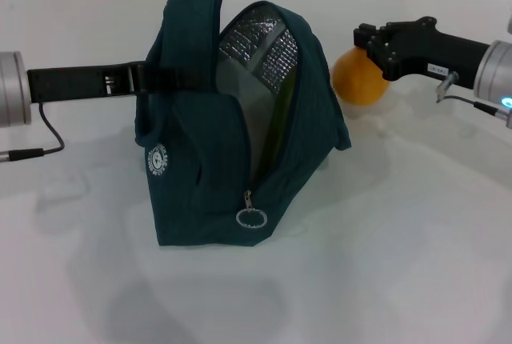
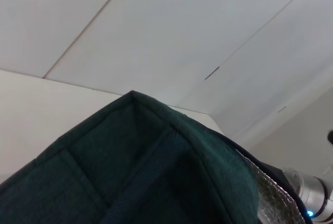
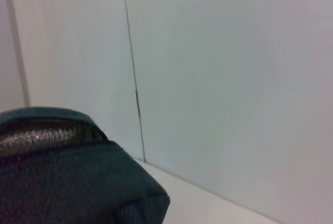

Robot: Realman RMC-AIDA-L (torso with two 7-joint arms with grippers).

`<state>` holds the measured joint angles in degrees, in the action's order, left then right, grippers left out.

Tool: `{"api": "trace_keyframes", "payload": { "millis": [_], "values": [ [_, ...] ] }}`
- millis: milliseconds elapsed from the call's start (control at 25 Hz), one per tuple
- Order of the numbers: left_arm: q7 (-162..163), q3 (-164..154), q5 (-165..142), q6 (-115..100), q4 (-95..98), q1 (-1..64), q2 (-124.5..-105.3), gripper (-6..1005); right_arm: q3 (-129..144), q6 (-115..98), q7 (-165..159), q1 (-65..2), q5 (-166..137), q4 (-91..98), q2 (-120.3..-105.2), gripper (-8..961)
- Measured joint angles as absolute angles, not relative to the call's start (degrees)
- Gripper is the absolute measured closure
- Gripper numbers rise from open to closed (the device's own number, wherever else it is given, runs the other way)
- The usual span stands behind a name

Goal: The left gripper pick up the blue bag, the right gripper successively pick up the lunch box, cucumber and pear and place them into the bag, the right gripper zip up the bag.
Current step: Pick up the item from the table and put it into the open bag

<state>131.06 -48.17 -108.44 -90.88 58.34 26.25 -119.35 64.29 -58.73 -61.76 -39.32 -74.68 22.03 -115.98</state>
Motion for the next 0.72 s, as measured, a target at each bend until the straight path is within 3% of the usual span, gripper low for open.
{"api": "trace_keyframes", "payload": {
  "millis": [720],
  "values": [
    [131.4,-48.2,-108.4,-91.4,58.6,25.6,-119.37,955,64.5,-74.2,-72.1,-29.4,-71.2,43.8,-115.57,913]
  ]
}}
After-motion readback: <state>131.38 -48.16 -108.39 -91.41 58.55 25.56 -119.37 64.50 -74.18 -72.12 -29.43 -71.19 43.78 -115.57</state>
